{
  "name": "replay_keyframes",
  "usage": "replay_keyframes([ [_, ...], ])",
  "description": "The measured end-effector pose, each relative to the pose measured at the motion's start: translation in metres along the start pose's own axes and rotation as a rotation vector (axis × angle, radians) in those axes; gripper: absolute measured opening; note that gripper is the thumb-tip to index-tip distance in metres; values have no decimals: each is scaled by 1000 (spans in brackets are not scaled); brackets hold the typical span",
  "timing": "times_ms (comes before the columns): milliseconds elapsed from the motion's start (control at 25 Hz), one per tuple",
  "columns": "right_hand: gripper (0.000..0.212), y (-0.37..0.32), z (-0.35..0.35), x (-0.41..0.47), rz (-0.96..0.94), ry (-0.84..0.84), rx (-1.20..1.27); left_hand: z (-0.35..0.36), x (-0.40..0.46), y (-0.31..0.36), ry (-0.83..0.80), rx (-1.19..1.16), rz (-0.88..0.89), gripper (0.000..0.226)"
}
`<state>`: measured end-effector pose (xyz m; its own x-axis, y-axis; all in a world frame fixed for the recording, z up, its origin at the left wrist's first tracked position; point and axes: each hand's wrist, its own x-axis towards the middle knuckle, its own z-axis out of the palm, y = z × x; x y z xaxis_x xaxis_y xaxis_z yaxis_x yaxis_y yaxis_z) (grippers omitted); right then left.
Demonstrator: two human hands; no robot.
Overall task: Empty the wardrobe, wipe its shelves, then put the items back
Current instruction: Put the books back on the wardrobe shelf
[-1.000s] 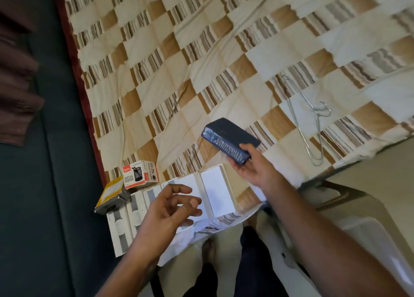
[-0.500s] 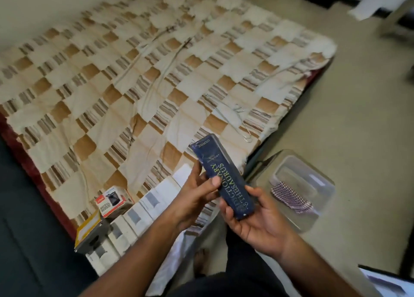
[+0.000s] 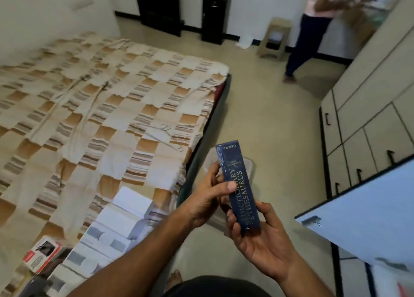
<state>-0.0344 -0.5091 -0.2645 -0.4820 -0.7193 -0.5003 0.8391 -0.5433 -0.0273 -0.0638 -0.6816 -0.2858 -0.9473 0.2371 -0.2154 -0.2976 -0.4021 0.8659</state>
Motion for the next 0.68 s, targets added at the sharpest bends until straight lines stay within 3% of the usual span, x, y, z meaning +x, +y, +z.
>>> replay_keyframes([
  [120,86,-24,-29,-61,-97,30,14,67,16,-22,-55,34,-35,113],
  [280,85,-62,-75,-149,-237,103,-7,160,28,-65,-167,98,-83,114],
  [440,51,-106,-110,-241,-523,463,-263,215,40,-74,-193,313,-12,144],
  [520,34,-123,-120,-284,-625,638,-458,235,51,-70,-237,598,77,137],
  [560,26,-129,-123,-300,-641,703,-544,245,56,-70,-337,781,97,130],
  [680,21,-137,-137,-339,-629,813,-657,294,76,-87,-845,1210,64,126],
])
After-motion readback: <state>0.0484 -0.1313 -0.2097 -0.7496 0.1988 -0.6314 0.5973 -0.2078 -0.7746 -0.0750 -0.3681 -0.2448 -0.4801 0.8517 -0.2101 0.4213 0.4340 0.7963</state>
